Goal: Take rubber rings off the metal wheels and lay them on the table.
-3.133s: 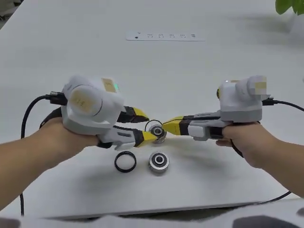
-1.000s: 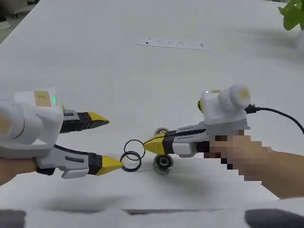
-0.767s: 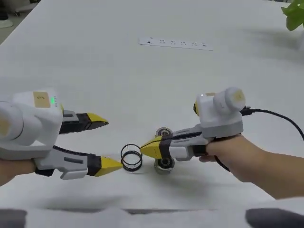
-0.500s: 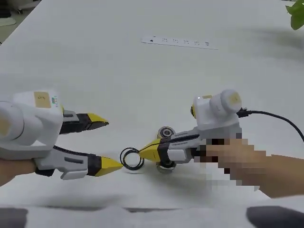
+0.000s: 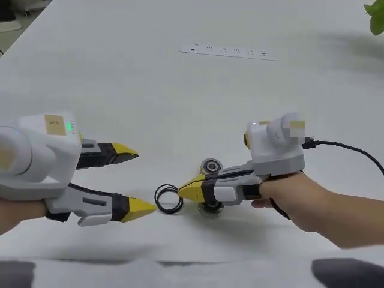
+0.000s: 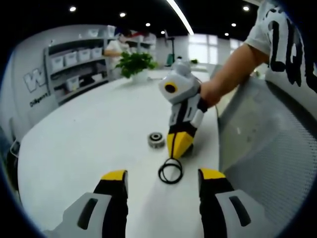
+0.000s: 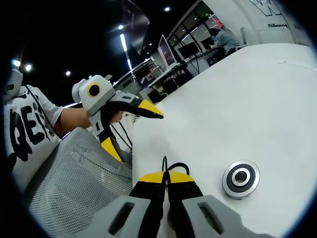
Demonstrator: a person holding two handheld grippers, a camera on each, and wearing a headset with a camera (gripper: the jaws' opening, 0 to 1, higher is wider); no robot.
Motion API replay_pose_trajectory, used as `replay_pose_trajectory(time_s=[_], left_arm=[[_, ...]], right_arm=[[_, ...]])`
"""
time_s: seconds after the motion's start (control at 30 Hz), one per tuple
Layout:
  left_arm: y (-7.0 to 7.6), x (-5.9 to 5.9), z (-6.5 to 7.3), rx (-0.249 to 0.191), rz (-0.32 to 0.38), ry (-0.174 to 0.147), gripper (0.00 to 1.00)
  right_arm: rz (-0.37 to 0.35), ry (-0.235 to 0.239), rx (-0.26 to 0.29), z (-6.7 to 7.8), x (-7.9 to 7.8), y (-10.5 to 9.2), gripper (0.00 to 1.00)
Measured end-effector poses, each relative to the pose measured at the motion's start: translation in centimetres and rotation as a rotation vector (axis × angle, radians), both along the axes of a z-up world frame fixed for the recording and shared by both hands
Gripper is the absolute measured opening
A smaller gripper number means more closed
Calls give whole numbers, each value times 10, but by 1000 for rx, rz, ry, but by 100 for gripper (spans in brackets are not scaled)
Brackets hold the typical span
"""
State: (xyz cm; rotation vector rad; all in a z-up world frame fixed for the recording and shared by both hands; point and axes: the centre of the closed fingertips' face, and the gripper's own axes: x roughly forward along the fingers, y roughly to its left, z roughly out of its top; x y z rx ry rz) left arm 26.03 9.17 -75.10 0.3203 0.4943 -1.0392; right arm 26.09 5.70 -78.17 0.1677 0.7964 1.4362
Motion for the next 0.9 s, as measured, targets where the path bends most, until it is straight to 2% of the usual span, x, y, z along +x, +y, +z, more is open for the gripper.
replay_pose_trajectory(time_s=[0.57, 0.9], left_arm=[[0, -3, -4, 7, -2, 15, 58], [-2, -3, -4, 8, -9, 19, 57]], right_arm=[[-21, 10, -24, -6, 3, -2, 0], [-26, -15, -47, -10, 6, -4, 1]])
